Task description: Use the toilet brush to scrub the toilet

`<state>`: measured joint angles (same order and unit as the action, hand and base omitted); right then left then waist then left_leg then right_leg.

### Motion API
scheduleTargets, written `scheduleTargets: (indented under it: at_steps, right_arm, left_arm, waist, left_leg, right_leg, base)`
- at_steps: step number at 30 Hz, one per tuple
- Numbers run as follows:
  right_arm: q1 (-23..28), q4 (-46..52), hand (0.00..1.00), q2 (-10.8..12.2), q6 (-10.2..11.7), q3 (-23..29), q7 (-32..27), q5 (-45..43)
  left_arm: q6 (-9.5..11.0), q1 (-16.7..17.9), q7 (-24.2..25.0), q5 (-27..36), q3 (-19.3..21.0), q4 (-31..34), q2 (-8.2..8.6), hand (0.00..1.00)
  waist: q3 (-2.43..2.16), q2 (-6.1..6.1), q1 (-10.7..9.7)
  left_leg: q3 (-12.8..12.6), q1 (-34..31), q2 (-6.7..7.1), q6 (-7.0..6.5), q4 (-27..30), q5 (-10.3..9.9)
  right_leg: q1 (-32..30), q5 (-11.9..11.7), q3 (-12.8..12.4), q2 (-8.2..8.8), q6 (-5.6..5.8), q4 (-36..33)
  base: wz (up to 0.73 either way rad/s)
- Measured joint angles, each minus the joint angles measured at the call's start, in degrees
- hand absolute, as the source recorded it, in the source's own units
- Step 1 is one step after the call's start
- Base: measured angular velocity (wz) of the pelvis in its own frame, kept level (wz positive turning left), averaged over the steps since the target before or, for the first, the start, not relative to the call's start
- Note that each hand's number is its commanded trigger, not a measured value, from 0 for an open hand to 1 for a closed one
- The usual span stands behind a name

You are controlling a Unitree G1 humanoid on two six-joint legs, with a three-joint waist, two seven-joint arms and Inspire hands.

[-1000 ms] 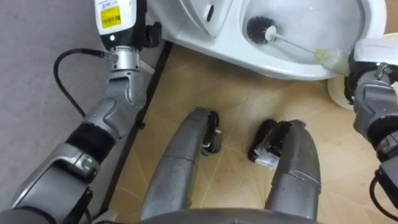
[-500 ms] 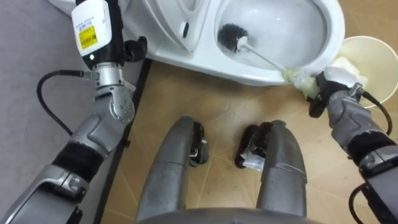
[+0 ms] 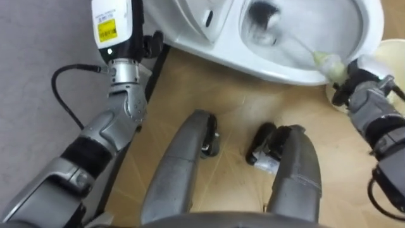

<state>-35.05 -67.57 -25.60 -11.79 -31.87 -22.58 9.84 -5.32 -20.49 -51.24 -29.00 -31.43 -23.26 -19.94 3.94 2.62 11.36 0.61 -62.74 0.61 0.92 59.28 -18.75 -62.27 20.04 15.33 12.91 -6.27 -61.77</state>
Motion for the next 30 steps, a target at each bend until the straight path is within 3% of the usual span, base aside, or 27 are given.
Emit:
scheduleTargets:
  at_steps: [4,11,17,21,27,30]
  right_arm:
    - [0.0,2.0,1.0,0.0,0.0,0.0,-1.8,11.6]
    - [0.0,3.2,1.0,0.7,-0.8,0.0,-1.7,24.1]
    - [0.0,4.1,1.0,1.5,-1.8,0.0,0.3,33.2]
    - [0.0,3.0,1.0,3.0,-3.4,0.8,4.4,38.0]
    - [0.1,-1.1,1.0,3.1,-4.7,2.0,8.6,36.3]
    - [1.1,-1.6,1.0,3.1,-4.8,4.1,9.9,28.1]
  left_arm:
    - [1.7,-1.2,-2.6,-0.5,0.7,-1.7,0.04,0.0]
    - [2.3,-2.6,-5.3,-2.5,0.7,-4.7,0.37,0.0]
    - [3.8,-4.4,-6.8,-2.3,-0.5,-8.7,1.07,0.0]
    - [4.4,-4.5,-5.2,-2.2,-0.8,-11.3,1.14,0.0]
    - [4.4,-3.7,0.5,-3.1,-0.6,-13.0,0.83,0.0]
    - [4.4,-3.2,2.8,-2.9,0.0,-13.7,0.45,0.0]
  waist:
    - [0.74,-1.22,-0.9]
    - [0.86,-1.65,-3.8]
    - [0.88,-1.78,-4.0]
    - [0.92,-1.83,-5.3]
    - [1.16,-2.21,-4.7]
    - [1.14,-2.28,-5.0]
  left_leg:
    - [0.1,-0.4,0.11,0.4,-0.4,0.6]
    - [0.2,-0.9,1.81,-0.27,-1.7,1.9]
    - [0.1,-0.2,2.14,-0.86,-2.2,2.6]
    - [0.2,3.0,2.19,-1.44,-4.4,3.3]
    - [-1.0,10.0,1.92,-2.34,-8.4,3.8]
    - [-1.1,13.4,1.84,-2.7,-10.7,4.3]
  right_leg:
    - [-0.4,0.0,0.1,0.18,-0.22,0.0]
    - [-0.9,-0.3,0.2,1.96,0.21,-0.1]
    - [-0.3,-1.9,-0.2,1.65,0.87,1.3]
    - [3.4,-2.8,0.2,1.2,1.29,4.2]
    - [9.9,-4.6,-1.5,-0.58,2.98,9.1]
    - [13.4,-5.4,-1.1,-0.76,3.6,11.8]
  base:
    - [0.06]
    - [0.13]
    - [-0.05]
    - [0.0]
    - [-0.11]
    - [-0.07]
